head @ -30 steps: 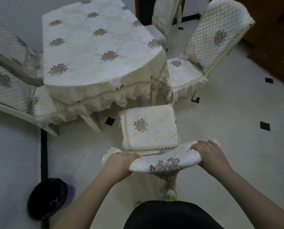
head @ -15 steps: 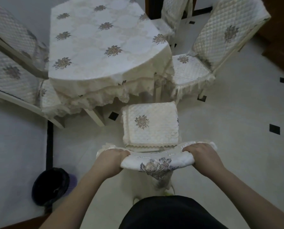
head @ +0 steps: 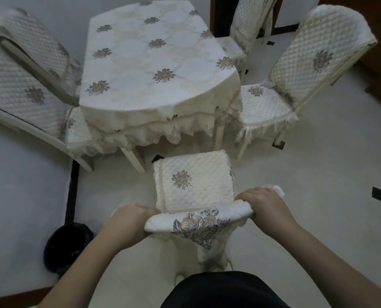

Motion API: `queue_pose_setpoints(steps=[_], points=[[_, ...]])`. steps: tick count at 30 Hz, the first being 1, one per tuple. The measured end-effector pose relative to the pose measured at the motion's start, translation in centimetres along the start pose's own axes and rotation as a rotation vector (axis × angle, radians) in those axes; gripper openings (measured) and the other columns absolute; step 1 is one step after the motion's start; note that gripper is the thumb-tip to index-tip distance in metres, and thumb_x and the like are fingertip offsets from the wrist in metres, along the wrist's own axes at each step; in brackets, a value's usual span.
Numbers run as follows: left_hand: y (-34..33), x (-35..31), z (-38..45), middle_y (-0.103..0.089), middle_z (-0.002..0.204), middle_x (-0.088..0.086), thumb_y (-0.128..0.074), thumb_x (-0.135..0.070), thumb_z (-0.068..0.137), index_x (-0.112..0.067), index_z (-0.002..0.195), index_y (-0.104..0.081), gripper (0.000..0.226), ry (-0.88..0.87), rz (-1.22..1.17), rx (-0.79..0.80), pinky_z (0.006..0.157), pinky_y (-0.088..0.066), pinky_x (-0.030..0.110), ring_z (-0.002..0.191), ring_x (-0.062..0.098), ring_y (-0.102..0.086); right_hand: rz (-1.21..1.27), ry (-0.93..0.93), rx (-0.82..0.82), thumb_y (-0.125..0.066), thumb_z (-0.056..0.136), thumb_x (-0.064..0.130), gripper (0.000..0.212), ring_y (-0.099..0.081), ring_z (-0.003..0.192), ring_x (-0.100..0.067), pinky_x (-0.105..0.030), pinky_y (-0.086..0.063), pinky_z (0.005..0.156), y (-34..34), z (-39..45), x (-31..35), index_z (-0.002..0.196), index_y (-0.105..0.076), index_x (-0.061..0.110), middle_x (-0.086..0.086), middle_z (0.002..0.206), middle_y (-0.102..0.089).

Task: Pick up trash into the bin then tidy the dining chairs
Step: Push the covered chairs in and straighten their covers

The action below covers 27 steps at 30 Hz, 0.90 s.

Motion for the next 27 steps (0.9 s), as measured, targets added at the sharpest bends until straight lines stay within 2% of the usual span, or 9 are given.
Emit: queue_pose_setpoints(steps=[3, 6, 11, 14, 16, 19, 23, 27], points=[[-0.5, 0.4, -1.8, -0.069, 0.079, -0.010, -0.054, -0.044, 0.071, -0.041, 0.095, -0.063, 0.026, 0.078, -0.047, 0.005, 0.058, -0.045, 0.027, 0.072, 0.012, -0.064, -0.015, 0.047, 0.009, -0.075, 0.041, 0.003, 0.052, -0.062, 0.075, -0.017, -0.034, -0.047, 0.072, 0.2, 1.3, 1.0, 0.084, -0.071, 0.031, 0.011, 0.078, -0.069], [-0.6, 1.5, -1.8, -0.068, 0.081, -0.011, -0.054, -0.045, 0.069, -0.043, 0.096, -0.061, 0.028, 0.162, -0.081, 0.023, 0.061, -0.049, 0.029, 0.076, 0.012, -0.064, -0.033, 0.079, 0.006, -0.073, 0.050, 0.004, 0.047, -0.061, 0.082, -0.018, -0.033, -0.042, 0.076, 0.5, 2.9, 2.0, 0.090, -0.071, 0.030, 0.010, 0.084, -0.070], [1.1, 3.8, 0.2, -0.068, 0.091, -0.014, -0.059, -0.055, 0.070, -0.046, 0.103, -0.060, 0.034, 0.241, -0.030, -0.008, 0.067, -0.050, 0.031, 0.084, 0.012, -0.065, -0.041, 0.097, -0.051, -0.070, 0.056, 0.002, 0.042, -0.063, 0.077, -0.022, -0.030, -0.034, 0.068, 1.2, 6.5, 2.7, 0.090, -0.070, 0.028, 0.006, 0.081, -0.069], [1.9, 3.9, 0.8, -0.069, 0.095, -0.012, -0.062, -0.053, 0.071, -0.045, 0.106, -0.060, 0.035, 0.265, -0.041, -0.037, 0.067, -0.049, 0.031, 0.086, 0.014, -0.065, -0.042, 0.102, -0.065, -0.070, 0.054, -0.002, 0.046, -0.063, 0.074, -0.023, -0.032, -0.038, 0.066, 1.2, 7.5, 2.6, 0.090, -0.071, 0.027, 0.005, 0.082, -0.070], [2.4, 3.3, 1.0, -0.070, 0.096, -0.012, -0.064, -0.049, 0.073, -0.044, 0.107, -0.062, 0.034, 0.258, -0.015, -0.052, 0.063, -0.042, 0.029, 0.088, 0.014, -0.065, -0.050, 0.101, -0.051, -0.070, 0.056, -0.002, 0.046, -0.062, 0.076, -0.021, -0.034, -0.042, 0.068, 1.0, 7.9, 2.1, 0.091, -0.070, 0.028, 0.007, 0.083, -0.070], [2.7, 2.3, 1.7, -0.070, 0.095, -0.011, -0.067, -0.047, 0.074, -0.043, 0.106, -0.064, 0.032, 0.259, 0.001, -0.059, 0.058, -0.031, 0.028, 0.088, 0.014, -0.066, -0.053, 0.097, -0.043, -0.069, 0.053, -0.002, 0.047, -0.061, 0.073, -0.022, -0.034, -0.042, 0.066, 0.9, 8.5, 0.9, 0.088, -0.069, 0.029, 0.007, 0.079, -0.068], [2.8, 2.8, 3.2, -0.071, 0.095, -0.008, -0.070, -0.045, 0.072, -0.044, 0.107, -0.063, 0.035, 0.292, -0.082, -0.030, 0.062, -0.040, 0.027, 0.088, 0.017, -0.066, -0.053, 0.066, -0.040, -0.069, 0.052, -0.004, 0.046, -0.059, 0.072, -0.025, -0.033, -0.038, 0.067, 1.1, 10.0, 0.2, 0.089, -0.071, 0.024, 0.002, 0.076, -0.067], [3.6, 5.2, 5.0, -0.071, 0.093, -0.007, -0.074, -0.036, 0.072, -0.038, 0.098, -0.066, 0.027, 0.343, -0.074, -0.029, 0.062, -0.039, 0.028, 0.086, 0.018, -0.065, -0.052, 0.064, -0.044, -0.071, 0.056, -0.003, 0.045, -0.057, 0.082, -0.027, -0.035, -0.035, 0.072, 0.5, 12.1, 1.1, 0.095, -0.070, 0.021, 0.000, 0.086, -0.067]])
Point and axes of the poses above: each hand's wrist, its own z-axis towards the middle knuckle, its own y-axis out of the back of the hand, x = y × z, the point moved 2 cm from there along z, towards the middle knuckle
